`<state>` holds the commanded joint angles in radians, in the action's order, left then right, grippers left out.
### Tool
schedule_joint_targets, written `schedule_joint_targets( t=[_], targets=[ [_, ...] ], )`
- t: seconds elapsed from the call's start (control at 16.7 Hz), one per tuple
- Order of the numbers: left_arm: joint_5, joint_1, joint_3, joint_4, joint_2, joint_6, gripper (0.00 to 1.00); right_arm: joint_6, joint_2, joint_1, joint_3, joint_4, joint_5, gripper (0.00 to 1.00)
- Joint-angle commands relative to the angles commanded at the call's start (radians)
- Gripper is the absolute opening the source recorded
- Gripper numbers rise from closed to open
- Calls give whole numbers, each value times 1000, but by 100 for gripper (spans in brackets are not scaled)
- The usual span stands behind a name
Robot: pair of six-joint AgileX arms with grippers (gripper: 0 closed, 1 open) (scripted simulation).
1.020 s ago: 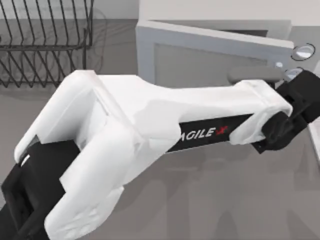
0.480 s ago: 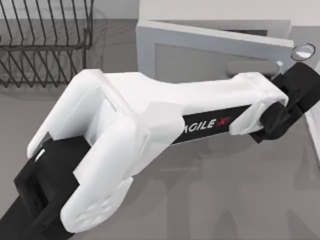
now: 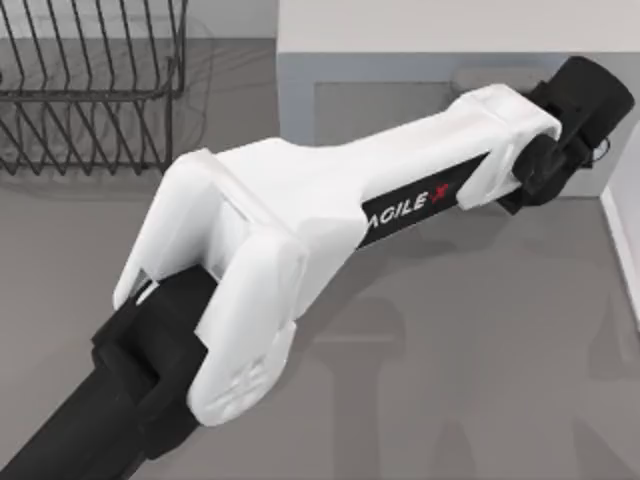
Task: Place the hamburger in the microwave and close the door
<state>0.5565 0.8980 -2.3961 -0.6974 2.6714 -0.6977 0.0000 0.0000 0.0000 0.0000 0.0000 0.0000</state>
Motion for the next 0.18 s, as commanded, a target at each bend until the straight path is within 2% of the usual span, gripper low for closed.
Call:
schedule_joint_targets(
  t=[0.18],
  targets=[
    [-10,-17,-42,-13,28,18,0,0,0,0,0,0,0,100]
  ],
)
